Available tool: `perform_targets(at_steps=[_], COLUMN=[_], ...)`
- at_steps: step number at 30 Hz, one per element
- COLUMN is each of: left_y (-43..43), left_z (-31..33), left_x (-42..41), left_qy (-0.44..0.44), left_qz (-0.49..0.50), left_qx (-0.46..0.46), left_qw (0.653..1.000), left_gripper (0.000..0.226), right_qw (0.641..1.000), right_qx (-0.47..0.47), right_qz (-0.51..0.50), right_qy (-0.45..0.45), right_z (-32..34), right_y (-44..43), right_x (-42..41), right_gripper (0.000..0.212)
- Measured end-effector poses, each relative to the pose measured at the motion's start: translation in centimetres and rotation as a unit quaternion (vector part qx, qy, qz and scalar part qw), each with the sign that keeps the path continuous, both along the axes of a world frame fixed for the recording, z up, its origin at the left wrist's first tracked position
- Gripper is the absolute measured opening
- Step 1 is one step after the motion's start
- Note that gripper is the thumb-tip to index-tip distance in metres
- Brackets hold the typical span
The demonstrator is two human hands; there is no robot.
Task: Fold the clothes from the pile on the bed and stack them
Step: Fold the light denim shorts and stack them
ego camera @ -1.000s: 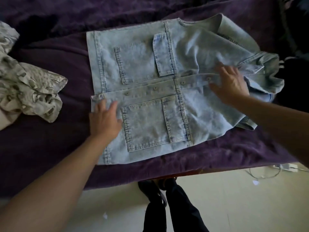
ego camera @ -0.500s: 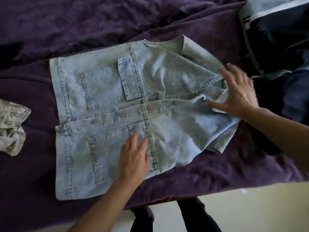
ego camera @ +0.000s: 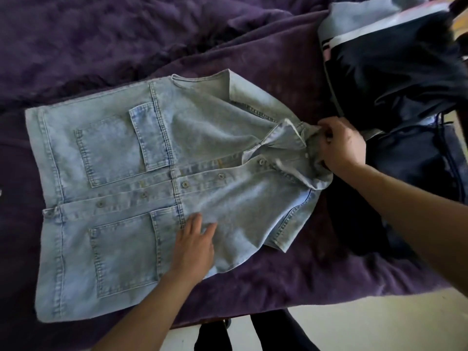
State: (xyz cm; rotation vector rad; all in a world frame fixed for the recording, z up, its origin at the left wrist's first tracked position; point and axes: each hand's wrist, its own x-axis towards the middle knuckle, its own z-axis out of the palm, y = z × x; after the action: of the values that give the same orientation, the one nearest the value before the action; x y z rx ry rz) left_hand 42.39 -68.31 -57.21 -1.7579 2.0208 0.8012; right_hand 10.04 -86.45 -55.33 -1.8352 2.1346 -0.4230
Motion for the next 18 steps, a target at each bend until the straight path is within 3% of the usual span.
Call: perform_targets(at_steps=[3, 5, 7, 9, 11, 15, 18], left_y=[2.0, 3.4, 4.1, 4.1, 3.7, 3.6, 4.1], left_z=[1.3, 1.6, 1.4, 0.8, 0.3, 0.2, 0.4], left_x=[-0.9, -1.9, -2.5, -2.4, -2.3, -1.5, -1.0], left_qy=[0.059, 0.070, 0.043, 0.036, 0.046, 0.055, 0.042], left_qz=[-0.036, -0.049, -0.051, -0.024, 0.021, 0.008, -0.025], left_qx=[-0.093, -0.083, -0.061, -0.068, -0.069, -0.073, -0.055], left_qw=[0.993, 0.993, 0.996, 0.997, 0.996, 0.996, 0.997], left_gripper=[0.039, 0.046, 0.055, 0.053, 0.046, 0.033, 0.041], right_qw=[0.973, 0.932, 0.893, 0.903, 0.934, 0.958, 0.982], right_qx=[-0.102, -0.052, 0.032, 0.106, 0.131, 0.072, 0.095], right_qz=[0.206, 0.358, 0.447, 0.397, 0.298, 0.242, 0.118], right_qy=[-0.021, -0.030, 0.048, 0.125, 0.145, 0.138, 0.109], right_z=[1.0, 0.8, -0.4, -1.5, -1.8, -1.6, -0.8], right_y=[5.1, 10.5, 15.0, 17.0, 16.9, 16.4, 18.3], right_x=[0.9, 2.3, 3.2, 3.7, 4.4, 5.0, 1.9], right_gripper=[0.008, 0.016, 0.038, 0.063, 0.068, 0.026, 0.024])
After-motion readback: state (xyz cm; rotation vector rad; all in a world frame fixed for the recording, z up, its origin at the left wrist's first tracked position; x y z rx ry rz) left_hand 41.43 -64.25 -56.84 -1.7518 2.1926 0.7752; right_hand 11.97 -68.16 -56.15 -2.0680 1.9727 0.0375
